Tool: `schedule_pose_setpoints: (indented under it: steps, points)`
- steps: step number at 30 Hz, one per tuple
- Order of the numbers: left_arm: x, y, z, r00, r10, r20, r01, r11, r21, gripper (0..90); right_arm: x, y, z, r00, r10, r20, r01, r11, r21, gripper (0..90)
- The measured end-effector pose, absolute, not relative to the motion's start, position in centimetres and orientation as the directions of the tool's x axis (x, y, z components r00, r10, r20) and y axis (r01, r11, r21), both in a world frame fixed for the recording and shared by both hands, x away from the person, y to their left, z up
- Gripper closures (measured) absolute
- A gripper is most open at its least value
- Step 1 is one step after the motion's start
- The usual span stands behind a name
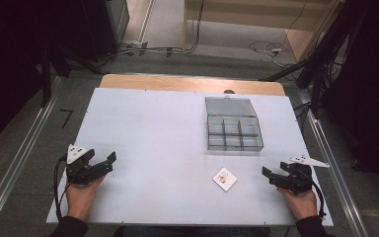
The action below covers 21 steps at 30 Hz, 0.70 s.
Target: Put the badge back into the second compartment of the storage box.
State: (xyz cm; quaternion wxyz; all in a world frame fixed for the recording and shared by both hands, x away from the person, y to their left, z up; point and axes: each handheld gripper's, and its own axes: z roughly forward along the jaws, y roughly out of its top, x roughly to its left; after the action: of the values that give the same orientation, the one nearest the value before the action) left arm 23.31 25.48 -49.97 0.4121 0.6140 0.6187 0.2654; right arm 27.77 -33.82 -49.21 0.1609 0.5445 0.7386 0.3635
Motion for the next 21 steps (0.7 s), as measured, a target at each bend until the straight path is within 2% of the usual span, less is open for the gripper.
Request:
schedule_pose_setpoints:
  steps: [9,21]
  points:
    - [23.3,25.5,-50.0,0.091,0.979,-0.184,0.539,0.106,0.835,20.0,27.7,-32.6,-49.2,-0.397,0.898,0.187,0.684,0.154,0.713,15.2]
    - [23.3,25.4,-50.0,0.093,0.979,-0.182,0.541,0.104,0.834,20.0,27.5,-30.6,-49.1,-0.457,0.872,0.176,0.659,0.198,0.726,15.2]
